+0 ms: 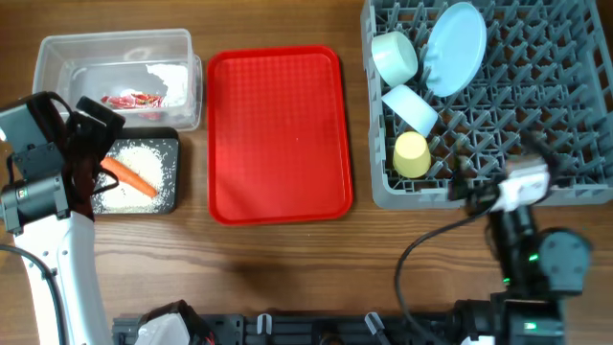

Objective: Sort waste into correct bins and load items into the dishwasher rack

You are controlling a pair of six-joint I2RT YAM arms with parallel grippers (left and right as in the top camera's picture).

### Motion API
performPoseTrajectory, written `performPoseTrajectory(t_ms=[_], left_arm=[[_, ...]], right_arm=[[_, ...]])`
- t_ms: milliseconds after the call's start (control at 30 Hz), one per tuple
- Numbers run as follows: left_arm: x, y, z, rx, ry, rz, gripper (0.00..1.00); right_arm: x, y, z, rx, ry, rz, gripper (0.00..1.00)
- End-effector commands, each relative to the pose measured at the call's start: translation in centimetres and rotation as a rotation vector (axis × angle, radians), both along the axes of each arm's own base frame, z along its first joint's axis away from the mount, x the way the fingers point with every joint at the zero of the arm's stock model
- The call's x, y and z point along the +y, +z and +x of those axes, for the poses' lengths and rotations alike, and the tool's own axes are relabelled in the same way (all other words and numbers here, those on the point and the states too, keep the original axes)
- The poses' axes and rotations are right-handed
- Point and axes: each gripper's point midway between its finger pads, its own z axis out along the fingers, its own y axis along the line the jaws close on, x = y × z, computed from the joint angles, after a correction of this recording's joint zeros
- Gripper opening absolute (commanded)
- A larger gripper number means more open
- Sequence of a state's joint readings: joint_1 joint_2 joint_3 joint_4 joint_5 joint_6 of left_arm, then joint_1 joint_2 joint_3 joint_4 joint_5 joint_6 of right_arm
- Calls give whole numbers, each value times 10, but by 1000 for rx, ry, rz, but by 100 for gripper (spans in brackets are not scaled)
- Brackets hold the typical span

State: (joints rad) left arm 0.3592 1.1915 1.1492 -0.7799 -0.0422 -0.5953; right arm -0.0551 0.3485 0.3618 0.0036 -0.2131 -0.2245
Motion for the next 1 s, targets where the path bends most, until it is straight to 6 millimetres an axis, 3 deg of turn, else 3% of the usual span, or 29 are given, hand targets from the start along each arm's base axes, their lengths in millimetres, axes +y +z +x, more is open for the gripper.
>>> performPoseTrajectory(t_ms=[0,233,367,467,967], left_arm=[[-2,4,1,-8,-18,10,100],[-2,4,1,-8,-18,10,100],[-2,4,1,-7,-18,10,100],[-2,4,1,-7,-18,10,100],[-2,4,1,-7,-18,10,100]], right_arm=[[7,-34,-8,-18,31,71,100],[-4,-62,-17,-64,-36,84,100],[-21,-81,-13,-24,-126,260,100],[-22,-95,-13,39,-137,315,100],[-22,-96,-13,43,-138,314,100]])
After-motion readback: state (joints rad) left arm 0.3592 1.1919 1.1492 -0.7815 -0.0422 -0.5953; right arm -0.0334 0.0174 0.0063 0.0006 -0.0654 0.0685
